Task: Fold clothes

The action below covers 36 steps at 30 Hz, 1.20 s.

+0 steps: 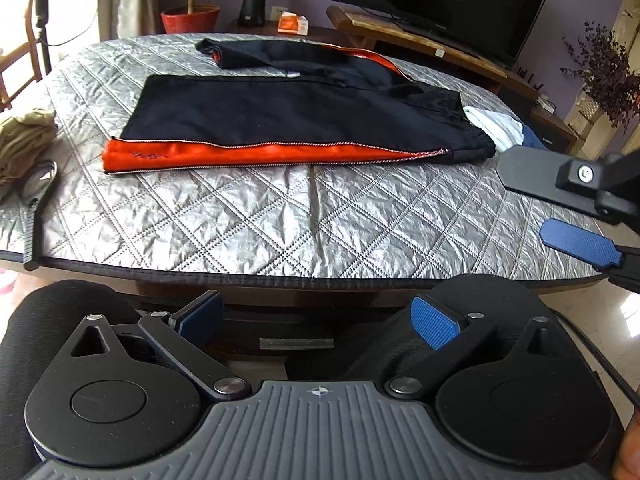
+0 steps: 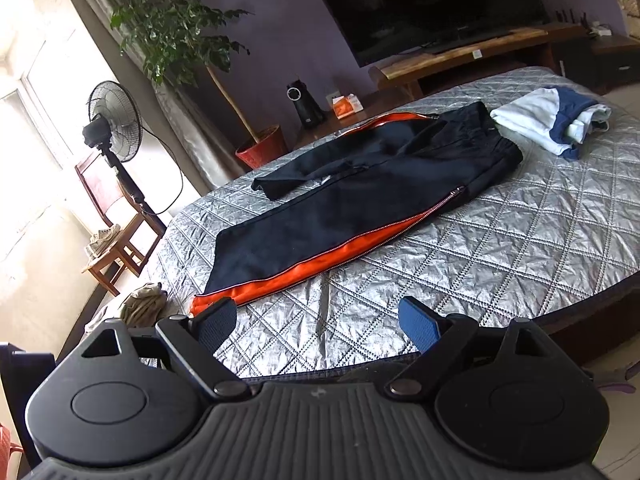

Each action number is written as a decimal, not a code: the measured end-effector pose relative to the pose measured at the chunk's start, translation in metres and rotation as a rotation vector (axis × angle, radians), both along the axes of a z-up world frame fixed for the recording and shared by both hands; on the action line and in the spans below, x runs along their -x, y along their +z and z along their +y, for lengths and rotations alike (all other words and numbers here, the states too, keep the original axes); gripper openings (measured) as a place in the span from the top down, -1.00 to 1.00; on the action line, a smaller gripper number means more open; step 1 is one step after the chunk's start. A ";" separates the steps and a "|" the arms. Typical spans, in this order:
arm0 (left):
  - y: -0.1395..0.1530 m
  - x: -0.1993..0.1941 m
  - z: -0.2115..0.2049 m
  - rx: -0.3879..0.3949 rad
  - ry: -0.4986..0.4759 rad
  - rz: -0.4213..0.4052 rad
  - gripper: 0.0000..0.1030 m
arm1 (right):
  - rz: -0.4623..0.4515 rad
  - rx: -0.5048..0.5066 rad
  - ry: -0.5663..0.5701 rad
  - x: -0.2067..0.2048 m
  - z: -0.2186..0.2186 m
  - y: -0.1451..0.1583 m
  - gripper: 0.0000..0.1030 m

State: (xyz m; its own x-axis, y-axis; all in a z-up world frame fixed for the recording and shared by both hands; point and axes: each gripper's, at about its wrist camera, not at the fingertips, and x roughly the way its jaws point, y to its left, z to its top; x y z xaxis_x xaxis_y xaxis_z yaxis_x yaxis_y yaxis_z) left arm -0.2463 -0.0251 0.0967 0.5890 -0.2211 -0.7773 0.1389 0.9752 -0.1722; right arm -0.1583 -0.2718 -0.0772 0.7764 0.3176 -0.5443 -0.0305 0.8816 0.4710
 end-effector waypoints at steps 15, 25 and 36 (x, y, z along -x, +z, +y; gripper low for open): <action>0.017 0.003 0.009 0.039 0.069 -0.027 -0.98 | -0.019 -0.033 -0.025 0.008 -0.006 0.002 -0.69; 0.017 -0.034 0.037 0.129 0.155 -0.046 -0.99 | 0.006 -0.040 -0.048 -0.001 -0.002 -0.002 -0.69; 0.003 -0.112 0.056 0.116 0.176 -0.079 -0.99 | 0.112 -0.091 -0.142 -0.034 -0.026 -0.017 -0.68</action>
State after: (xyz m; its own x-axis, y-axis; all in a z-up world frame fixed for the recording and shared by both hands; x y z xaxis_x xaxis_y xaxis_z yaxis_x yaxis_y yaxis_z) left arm -0.1343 0.0307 0.1002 0.6848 -0.1944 -0.7023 -0.0144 0.9599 -0.2798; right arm -0.1240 -0.2982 -0.0939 0.7534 0.2608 -0.6036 0.1482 0.8270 0.5423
